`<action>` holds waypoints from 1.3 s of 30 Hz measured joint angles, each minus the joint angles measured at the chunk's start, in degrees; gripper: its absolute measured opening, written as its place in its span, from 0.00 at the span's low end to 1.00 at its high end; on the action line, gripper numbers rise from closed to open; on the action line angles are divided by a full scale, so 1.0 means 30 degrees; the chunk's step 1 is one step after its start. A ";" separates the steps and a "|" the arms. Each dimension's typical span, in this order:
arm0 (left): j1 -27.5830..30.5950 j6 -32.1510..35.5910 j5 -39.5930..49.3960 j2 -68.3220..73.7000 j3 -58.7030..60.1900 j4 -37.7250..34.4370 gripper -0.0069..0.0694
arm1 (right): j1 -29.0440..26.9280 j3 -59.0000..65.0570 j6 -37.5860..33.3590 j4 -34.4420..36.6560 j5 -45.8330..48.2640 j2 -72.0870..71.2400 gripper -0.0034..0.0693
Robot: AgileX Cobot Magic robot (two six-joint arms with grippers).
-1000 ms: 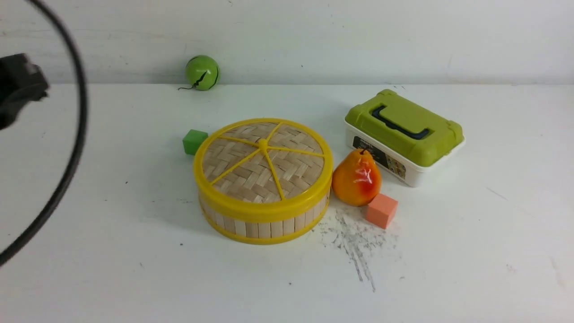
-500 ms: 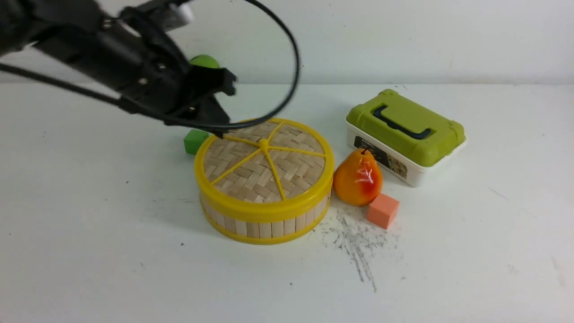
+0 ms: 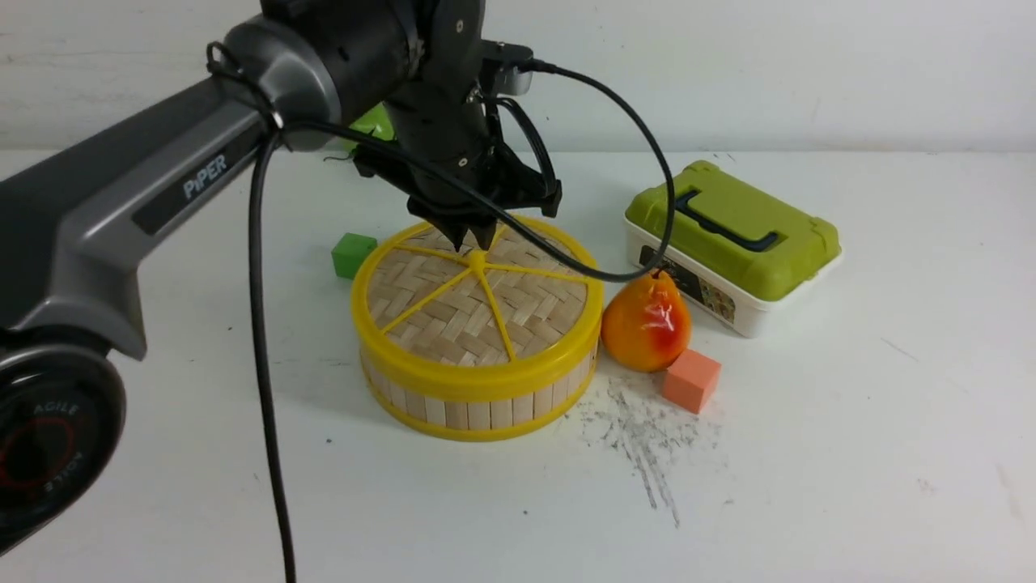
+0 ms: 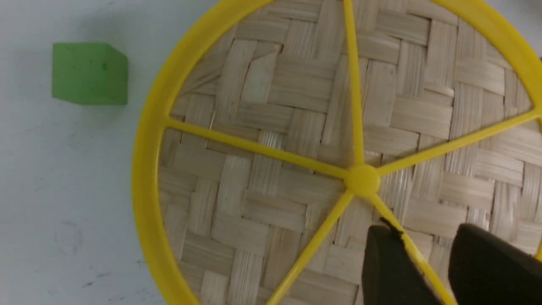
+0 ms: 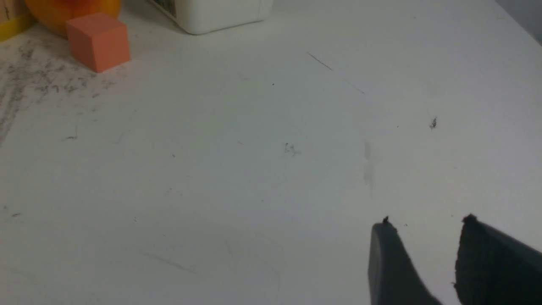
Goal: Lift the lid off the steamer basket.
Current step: Use the left arm to lift the lid of the steamer, then use the left arm to place the steamer lid on the table
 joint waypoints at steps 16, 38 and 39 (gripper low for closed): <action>0.0080 -0.0627 -0.1790 0.1788 -0.0078 0.0737 0.25 | 0.0000 0.0000 0.0000 0.0000 0.0000 0.0000 0.38; 0.5137 -0.2247 0.0354 -0.7930 0.2861 0.4182 0.22 | 0.0000 0.0000 0.0000 0.0000 0.0000 0.0000 0.38; 0.5662 -0.2373 0.0129 -0.7970 0.3896 0.3962 0.22 | 0.0000 0.0000 0.0000 0.0000 0.0000 0.0000 0.38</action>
